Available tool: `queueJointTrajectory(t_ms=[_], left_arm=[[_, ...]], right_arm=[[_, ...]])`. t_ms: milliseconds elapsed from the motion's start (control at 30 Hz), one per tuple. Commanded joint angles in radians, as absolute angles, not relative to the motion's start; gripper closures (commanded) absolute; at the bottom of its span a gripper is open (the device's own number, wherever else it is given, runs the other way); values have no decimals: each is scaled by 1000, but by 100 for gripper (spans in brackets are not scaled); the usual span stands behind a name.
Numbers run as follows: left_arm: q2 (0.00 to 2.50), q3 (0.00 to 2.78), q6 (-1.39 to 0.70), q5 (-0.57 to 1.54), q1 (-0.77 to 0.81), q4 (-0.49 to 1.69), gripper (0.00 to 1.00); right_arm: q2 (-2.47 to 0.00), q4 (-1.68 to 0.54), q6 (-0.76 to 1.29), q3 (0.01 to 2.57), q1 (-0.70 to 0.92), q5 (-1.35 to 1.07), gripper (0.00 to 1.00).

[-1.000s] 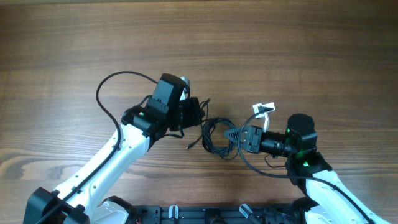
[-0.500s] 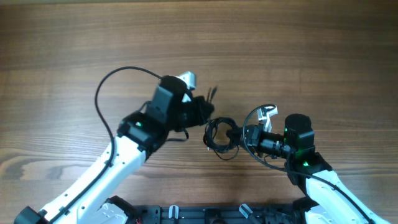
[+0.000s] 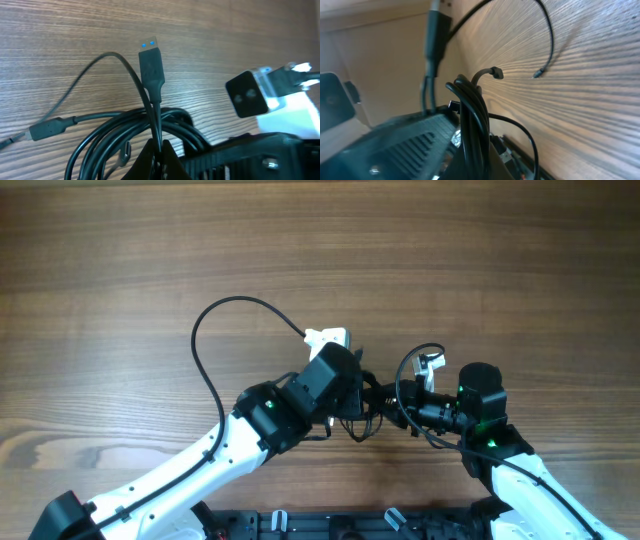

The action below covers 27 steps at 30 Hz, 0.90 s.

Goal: Untangle cables

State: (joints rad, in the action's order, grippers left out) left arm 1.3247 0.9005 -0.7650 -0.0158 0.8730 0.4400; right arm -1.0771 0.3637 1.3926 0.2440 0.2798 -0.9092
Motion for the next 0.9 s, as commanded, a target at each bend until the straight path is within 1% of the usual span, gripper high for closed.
queueJointTrajectory(t_ms=[0, 167, 333, 433, 500, 533, 600, 633, 667, 733, 867], left_arm=[[1347, 902, -801, -45, 885, 466, 96], [1374, 902, -799, 47, 897, 467, 96], [1413, 902, -643, 171, 927, 454, 96], [1445, 902, -583, 213, 928, 453, 96], [1449, 902, -555, 212, 922, 453, 83], [1447, 902, -553, 211, 915, 448, 65], [1423, 906, -553, 213, 872, 434, 44], [1392, 911, -554, 214, 829, 433, 19], [1369, 914, -554, 220, 801, 434, 14], [1313, 915, -554, 257, 739, 434, 0], [1203, 915, -555, 374, 616, 435, 0]], right_arm=[[-1077, 388, 1460, 254, 281, -925, 95], [-1077, 406, 1466, 254, 281, -913, 95], [-1077, 525, 1464, 254, 281, -915, 96], [-1077, 568, 1439, 254, 281, -913, 95], [-1077, 556, 1432, 254, 281, -909, 95], [-1077, 549, 1422, 254, 281, -906, 96], [-1077, 525, 1409, 254, 281, -901, 95], [-1077, 509, 1409, 254, 281, -894, 95], [-1077, 507, 1409, 254, 281, -891, 95], [-1078, 508, 1411, 254, 281, -887, 95], [-1078, 508, 1415, 254, 281, -864, 95]])
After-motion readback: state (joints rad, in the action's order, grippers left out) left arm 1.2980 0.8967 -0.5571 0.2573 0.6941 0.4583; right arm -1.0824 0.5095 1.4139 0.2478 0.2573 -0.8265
